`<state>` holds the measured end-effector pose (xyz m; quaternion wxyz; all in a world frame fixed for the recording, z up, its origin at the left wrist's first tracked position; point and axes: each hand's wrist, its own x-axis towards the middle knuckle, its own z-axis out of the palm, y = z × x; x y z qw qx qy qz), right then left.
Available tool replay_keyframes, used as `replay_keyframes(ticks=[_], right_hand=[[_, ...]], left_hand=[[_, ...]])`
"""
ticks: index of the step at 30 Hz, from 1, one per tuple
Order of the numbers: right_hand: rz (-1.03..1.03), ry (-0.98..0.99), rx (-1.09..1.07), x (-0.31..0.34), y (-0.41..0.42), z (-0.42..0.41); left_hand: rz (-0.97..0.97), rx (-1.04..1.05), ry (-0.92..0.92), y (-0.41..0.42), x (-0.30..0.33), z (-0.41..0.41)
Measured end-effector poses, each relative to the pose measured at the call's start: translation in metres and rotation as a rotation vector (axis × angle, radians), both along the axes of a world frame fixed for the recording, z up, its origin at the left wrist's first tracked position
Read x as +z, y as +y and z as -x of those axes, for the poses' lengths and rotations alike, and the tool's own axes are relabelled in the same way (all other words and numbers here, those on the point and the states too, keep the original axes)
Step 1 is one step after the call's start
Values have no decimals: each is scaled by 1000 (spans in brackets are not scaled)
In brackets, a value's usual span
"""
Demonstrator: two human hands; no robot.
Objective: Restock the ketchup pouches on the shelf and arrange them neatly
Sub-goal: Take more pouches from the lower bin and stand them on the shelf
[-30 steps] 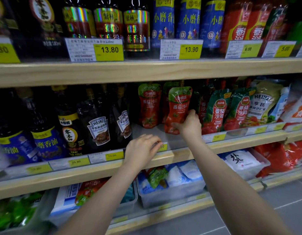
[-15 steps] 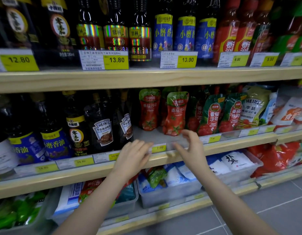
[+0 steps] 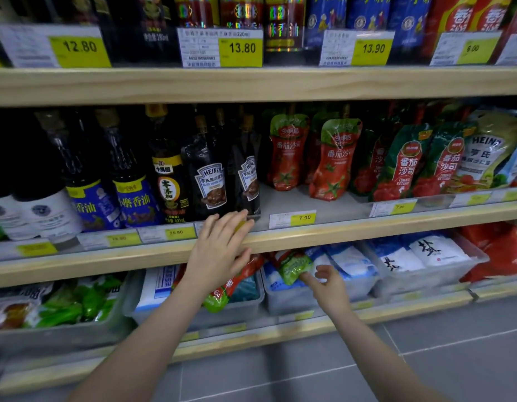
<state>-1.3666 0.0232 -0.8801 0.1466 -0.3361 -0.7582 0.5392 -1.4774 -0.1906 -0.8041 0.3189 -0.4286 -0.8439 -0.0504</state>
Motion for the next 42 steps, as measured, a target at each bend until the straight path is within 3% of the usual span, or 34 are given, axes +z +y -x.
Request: replay_keyframes(ticks=[3, 17, 23, 29, 33, 37, 42], right_hand=[[58, -19, -40, -13, -3, 8], [-59, -19, 0, 14, 13, -15], [87, 53, -115, 4, 30, -56], [370, 89, -102, -3, 18, -49], [208, 112, -75, 9, 19, -51], [-1, 122, 14, 44, 25, -55], [-66, 176, -8, 96, 27, -55]], left_hand=[[20, 20, 29, 1, -4, 3], [-18, 35, 44, 5, -8, 4], [-112, 36, 22, 15, -8, -3], [-90, 23, -8, 13, -3, -7], [-117, -5, -48, 13, -2, -15], [-17, -266, -80, 34, -20, -44], [-24, -333, -403, 77, -30, -65]])
